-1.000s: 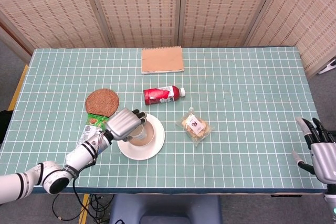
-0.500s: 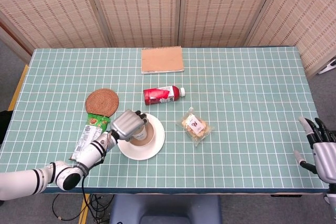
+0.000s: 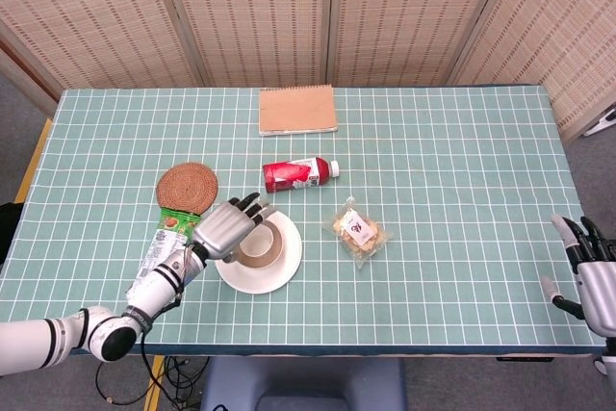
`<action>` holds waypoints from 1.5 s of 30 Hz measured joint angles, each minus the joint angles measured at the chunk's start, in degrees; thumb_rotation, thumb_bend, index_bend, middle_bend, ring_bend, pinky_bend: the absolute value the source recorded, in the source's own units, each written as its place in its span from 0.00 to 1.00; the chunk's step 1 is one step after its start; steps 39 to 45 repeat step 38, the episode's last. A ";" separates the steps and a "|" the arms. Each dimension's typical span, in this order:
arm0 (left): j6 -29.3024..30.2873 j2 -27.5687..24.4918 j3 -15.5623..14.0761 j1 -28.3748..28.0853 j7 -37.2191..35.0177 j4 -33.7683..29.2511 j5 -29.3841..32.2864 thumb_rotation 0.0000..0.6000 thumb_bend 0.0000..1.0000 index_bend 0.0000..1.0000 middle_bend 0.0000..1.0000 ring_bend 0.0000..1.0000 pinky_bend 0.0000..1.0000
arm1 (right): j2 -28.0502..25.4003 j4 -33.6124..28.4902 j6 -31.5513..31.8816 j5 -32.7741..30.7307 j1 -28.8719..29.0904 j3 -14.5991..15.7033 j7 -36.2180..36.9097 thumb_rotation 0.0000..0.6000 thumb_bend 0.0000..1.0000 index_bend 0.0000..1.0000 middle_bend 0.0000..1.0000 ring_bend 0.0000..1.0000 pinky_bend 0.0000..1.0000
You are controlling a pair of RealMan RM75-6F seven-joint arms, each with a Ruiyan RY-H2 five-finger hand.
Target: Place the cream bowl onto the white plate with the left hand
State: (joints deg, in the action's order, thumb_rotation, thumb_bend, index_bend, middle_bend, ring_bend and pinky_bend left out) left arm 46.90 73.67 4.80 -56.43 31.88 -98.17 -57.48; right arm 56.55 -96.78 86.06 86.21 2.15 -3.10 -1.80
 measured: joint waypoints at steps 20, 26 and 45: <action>22.94 -9.88 -2.39 18.39 -7.80 -4.60 -1.22 1.00 0.17 0.12 0.05 0.05 0.25 | 0.58 1.39 -1.12 0.53 1.07 -0.25 1.29 1.00 0.29 0.00 0.12 0.03 0.19; 30.78 -10.09 -4.73 25.94 -9.21 -4.05 -5.41 1.00 0.17 0.11 0.05 0.05 0.24 | 0.77 1.13 -1.55 1.09 1.59 -0.21 0.97 1.00 0.29 0.00 0.13 0.03 0.19; 41.08 -9.11 -8.35 36.97 -10.72 -2.93 -13.99 1.00 0.17 0.11 0.05 0.04 0.23 | 1.51 1.58 -2.64 0.70 1.89 0.18 2.51 1.00 0.29 0.00 0.13 0.03 0.19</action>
